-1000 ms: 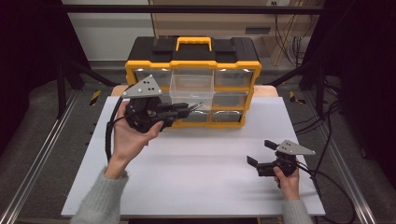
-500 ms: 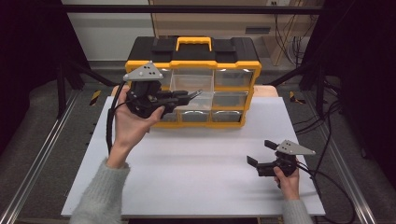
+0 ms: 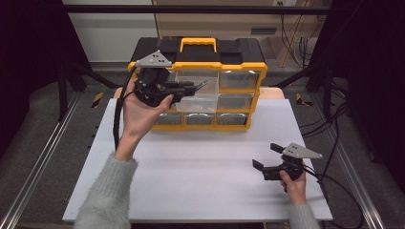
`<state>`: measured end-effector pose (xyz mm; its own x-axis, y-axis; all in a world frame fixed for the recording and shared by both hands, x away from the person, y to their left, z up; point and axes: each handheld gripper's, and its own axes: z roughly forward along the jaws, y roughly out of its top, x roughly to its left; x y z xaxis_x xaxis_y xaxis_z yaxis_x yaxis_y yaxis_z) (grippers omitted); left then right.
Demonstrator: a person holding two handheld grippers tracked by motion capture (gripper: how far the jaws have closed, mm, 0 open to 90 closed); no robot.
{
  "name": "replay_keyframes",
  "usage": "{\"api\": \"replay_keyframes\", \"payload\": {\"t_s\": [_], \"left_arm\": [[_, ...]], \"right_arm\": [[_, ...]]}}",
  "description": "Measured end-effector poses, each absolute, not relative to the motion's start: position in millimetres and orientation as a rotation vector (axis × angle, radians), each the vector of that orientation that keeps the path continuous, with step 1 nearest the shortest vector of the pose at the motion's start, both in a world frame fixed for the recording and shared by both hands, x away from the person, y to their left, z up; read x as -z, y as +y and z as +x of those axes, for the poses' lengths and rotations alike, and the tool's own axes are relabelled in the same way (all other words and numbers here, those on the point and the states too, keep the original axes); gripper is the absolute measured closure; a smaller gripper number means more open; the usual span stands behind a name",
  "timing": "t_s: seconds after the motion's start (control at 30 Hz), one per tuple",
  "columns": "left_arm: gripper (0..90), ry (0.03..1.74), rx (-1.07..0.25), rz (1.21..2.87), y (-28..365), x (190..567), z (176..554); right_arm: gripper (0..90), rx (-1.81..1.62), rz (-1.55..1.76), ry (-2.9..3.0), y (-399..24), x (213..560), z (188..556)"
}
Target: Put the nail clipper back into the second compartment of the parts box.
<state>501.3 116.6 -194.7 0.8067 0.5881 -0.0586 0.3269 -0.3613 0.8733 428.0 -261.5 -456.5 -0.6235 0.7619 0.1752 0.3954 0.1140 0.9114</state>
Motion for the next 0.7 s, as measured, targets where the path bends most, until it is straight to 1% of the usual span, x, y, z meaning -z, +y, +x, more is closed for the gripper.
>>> {"api": "replay_keyframes", "payload": {"t_s": [0.4,0.7], "left_arm": [[78.8,0.726,-0.351,2.0,116.1,200.2,523.4],[78.8,0.74,-0.367,2.011,117.9,205.1,532.8]], "right_arm": [[0.5,-1.509,1.123,2.063,-261.5,457.0,428.4],[0.5,-1.515,1.136,2.062,-261.5,456.6,428.0]]}}
